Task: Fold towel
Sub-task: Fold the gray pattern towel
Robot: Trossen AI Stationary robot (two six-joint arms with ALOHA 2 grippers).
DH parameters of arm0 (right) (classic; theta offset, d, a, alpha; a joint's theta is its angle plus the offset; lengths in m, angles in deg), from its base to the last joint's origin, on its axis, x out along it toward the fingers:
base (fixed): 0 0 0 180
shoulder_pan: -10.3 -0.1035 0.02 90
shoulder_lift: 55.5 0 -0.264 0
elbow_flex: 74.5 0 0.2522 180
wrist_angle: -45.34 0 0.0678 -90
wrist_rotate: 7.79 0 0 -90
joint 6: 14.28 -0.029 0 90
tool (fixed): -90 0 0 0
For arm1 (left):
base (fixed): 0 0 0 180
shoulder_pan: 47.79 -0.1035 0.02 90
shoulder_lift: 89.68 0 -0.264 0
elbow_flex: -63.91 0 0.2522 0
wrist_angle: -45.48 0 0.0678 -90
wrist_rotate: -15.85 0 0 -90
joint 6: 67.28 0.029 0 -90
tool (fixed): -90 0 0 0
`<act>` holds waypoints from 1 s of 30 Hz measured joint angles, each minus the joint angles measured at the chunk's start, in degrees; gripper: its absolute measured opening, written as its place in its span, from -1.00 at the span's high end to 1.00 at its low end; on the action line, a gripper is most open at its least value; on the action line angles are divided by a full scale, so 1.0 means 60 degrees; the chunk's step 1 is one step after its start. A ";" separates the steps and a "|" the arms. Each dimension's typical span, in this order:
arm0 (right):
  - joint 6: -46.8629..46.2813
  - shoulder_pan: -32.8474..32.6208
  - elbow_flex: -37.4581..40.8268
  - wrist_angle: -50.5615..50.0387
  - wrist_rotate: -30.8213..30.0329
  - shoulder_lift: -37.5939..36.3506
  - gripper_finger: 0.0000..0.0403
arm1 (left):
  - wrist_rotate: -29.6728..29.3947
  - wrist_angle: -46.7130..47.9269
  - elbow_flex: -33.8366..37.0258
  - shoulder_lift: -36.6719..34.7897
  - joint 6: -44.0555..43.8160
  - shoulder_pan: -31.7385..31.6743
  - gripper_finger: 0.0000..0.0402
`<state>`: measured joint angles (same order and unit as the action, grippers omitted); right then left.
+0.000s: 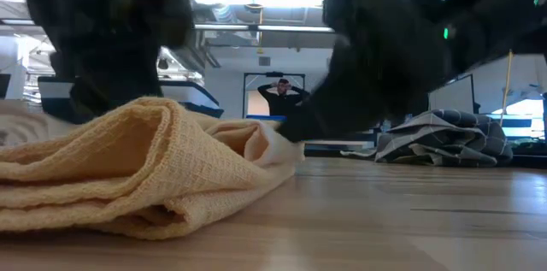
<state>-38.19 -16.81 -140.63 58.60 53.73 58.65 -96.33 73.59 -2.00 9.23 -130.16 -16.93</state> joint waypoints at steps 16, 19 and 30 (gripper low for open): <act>0.1660 0.1492 -0.0981 -0.0261 0.1116 0.0655 0.10 | 0.1964 0.1451 -0.0002 -0.1751 0.0218 -0.0178 0.18; 0.1800 0.1619 -0.1241 -0.0270 0.1307 0.0655 0.10 | 0.1157 0.2133 -0.0002 -0.2370 -0.0178 0.0010 0.18; 0.2533 0.1330 -0.2308 -0.5515 0.1452 -0.1421 0.10 | -0.2569 -0.0058 0.0005 -0.1984 0.1506 -0.0060 0.18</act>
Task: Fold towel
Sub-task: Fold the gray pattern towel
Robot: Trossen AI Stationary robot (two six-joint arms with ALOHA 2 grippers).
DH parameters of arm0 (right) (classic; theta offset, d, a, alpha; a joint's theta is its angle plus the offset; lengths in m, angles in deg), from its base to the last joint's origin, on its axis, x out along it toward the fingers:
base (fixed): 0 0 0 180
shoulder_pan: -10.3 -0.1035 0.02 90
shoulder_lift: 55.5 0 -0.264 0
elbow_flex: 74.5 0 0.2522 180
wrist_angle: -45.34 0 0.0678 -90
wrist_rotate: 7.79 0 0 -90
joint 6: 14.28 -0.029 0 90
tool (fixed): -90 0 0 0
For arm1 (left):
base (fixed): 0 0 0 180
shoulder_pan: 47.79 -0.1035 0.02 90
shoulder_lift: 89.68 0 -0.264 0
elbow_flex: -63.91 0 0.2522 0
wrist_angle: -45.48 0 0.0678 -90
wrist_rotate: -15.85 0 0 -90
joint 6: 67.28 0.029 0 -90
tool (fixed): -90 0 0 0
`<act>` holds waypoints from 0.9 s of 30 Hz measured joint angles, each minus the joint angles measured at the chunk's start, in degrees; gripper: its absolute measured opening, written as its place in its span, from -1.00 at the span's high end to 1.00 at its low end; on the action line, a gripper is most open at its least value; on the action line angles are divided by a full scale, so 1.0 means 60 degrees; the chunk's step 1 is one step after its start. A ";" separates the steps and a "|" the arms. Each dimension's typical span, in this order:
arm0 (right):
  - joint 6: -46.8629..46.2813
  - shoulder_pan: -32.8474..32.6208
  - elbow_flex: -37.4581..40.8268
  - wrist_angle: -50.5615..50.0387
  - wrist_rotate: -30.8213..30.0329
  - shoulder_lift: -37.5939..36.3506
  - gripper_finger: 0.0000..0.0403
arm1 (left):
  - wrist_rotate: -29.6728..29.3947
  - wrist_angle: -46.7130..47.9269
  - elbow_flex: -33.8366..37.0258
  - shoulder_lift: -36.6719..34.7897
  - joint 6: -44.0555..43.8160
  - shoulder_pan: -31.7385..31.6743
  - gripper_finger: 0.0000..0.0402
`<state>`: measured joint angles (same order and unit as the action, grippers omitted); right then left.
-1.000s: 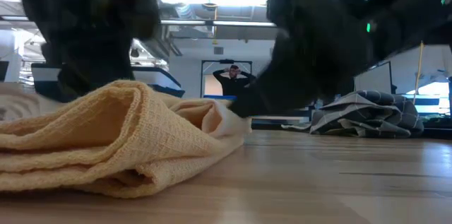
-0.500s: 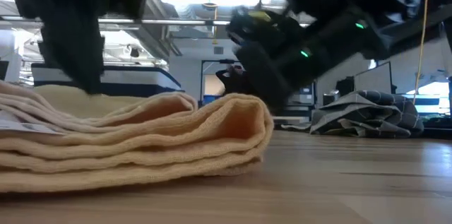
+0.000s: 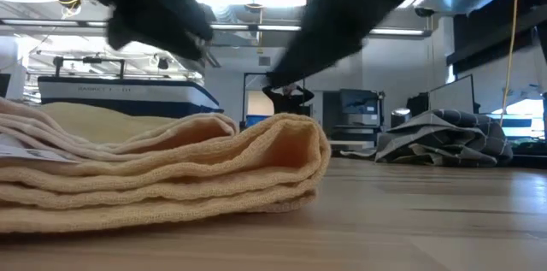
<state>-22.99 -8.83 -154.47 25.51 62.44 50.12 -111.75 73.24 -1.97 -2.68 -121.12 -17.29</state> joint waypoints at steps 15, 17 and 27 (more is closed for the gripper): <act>-0.2485 0.0820 0.2029 -0.8311 -0.3478 -0.5315 0.10 | -0.0106 -0.0759 0.0000 0.1789 0.1519 -0.0681 0.18; -0.2485 0.1509 0.2686 -0.8176 -0.3537 -0.5636 0.10 | -0.0112 -0.0745 0.0000 0.1793 0.1637 -0.0653 0.18; -0.1151 0.4224 0.4818 -0.5979 -0.2687 -0.5759 0.10 | -0.0092 -0.0806 0.0000 0.1785 0.2032 -0.0663 0.18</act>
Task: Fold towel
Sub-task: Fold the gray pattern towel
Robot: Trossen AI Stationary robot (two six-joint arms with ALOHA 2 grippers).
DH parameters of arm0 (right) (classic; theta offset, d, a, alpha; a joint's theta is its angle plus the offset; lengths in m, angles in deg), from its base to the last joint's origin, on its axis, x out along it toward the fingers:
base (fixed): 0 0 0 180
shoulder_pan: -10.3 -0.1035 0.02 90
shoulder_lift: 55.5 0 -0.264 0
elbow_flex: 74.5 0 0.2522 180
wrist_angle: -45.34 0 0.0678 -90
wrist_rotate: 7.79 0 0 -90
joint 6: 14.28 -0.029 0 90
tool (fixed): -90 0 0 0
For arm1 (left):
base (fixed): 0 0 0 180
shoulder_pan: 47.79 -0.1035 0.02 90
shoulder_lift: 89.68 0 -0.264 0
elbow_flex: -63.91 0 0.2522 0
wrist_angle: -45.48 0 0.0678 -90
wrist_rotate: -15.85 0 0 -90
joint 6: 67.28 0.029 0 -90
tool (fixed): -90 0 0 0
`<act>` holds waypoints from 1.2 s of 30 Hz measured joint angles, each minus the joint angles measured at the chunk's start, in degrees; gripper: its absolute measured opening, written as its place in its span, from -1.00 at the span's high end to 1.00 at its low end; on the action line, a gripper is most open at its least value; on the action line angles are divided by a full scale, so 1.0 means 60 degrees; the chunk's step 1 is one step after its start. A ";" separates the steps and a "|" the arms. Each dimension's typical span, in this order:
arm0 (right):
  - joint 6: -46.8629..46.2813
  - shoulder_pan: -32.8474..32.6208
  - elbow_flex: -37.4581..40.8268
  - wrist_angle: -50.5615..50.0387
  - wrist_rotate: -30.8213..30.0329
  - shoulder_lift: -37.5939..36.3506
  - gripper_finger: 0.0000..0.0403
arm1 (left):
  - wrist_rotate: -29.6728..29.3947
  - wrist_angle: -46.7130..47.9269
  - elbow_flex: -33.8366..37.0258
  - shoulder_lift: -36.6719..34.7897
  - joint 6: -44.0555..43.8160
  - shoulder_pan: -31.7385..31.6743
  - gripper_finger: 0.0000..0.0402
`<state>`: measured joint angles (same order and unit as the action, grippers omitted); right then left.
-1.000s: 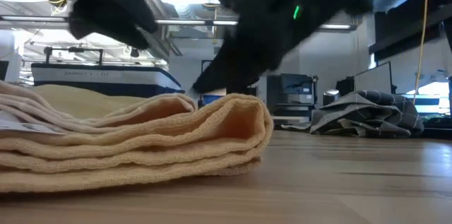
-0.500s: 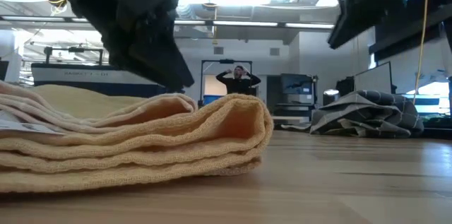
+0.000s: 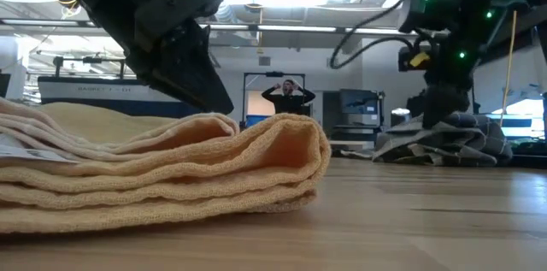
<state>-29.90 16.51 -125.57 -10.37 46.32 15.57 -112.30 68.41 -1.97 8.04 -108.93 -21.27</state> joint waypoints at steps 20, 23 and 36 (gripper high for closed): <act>0.0031 0.0196 0.0038 0.0474 0.2240 0.0038 0.96 | 0.0000 0.0037 0.0000 -0.0001 0.0008 0.0000 0.18; -0.0382 -0.0561 0.0038 0.1024 0.2814 0.0035 0.97 | 0.0000 0.0041 0.0000 -0.0004 0.0003 0.0000 0.18; -0.1876 -0.5227 0.0038 0.5252 0.2400 0.0053 0.98 | 0.0000 -0.0100 0.0000 -0.0015 0.0043 0.0015 0.18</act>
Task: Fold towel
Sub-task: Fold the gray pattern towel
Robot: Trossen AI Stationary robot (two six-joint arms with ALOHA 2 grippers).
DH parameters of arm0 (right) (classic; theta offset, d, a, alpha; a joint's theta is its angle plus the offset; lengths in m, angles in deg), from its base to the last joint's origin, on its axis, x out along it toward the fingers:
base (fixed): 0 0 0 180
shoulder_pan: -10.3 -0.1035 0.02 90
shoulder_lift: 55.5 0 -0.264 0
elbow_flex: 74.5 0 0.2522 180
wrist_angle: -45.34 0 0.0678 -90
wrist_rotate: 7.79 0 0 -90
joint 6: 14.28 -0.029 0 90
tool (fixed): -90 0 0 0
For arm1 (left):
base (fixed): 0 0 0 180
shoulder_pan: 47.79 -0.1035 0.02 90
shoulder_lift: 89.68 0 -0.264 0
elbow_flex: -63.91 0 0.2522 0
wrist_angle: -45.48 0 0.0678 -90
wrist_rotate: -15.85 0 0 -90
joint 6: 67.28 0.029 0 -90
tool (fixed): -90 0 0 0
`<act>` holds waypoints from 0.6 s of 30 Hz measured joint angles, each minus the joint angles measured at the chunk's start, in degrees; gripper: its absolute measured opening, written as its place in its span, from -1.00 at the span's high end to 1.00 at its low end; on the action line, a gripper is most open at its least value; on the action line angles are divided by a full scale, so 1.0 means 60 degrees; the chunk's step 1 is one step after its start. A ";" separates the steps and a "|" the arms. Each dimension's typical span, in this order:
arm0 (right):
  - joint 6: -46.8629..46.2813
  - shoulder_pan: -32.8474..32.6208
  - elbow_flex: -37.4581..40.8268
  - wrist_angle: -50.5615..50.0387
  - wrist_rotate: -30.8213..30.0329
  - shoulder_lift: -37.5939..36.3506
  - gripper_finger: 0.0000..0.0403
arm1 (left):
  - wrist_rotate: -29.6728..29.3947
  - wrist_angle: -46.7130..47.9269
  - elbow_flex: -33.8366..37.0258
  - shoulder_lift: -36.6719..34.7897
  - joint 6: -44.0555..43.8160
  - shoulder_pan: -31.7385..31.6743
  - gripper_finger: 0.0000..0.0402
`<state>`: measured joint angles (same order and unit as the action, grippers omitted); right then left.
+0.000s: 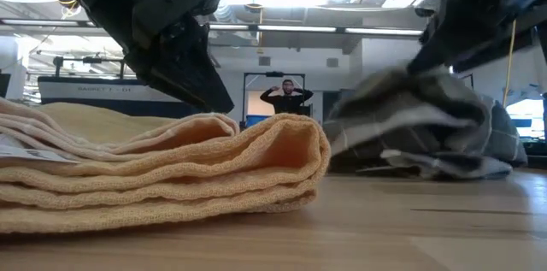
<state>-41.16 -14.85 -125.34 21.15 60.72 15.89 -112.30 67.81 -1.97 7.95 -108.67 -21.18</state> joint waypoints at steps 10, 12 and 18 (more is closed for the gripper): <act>0.1325 -0.1755 -0.1527 -0.0103 -0.3276 -0.0073 0.98 | 0.0150 -0.0309 -0.1826 -0.0503 0.4332 -0.0209 0.18; 0.1966 -0.1897 -0.2027 -0.0106 -0.3801 -0.0073 0.98 | 0.0143 -0.0312 -0.2429 -0.0616 0.5585 -0.0349 0.18; 0.3725 -0.1937 -0.3221 -0.0079 -0.4473 -0.0075 0.96 | 0.0152 -0.0336 -0.3735 -0.0666 0.7148 -0.0795 0.18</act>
<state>-18.80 -26.48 -144.67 20.68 33.88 15.45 -111.38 65.79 -24.38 3.95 -65.79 -25.95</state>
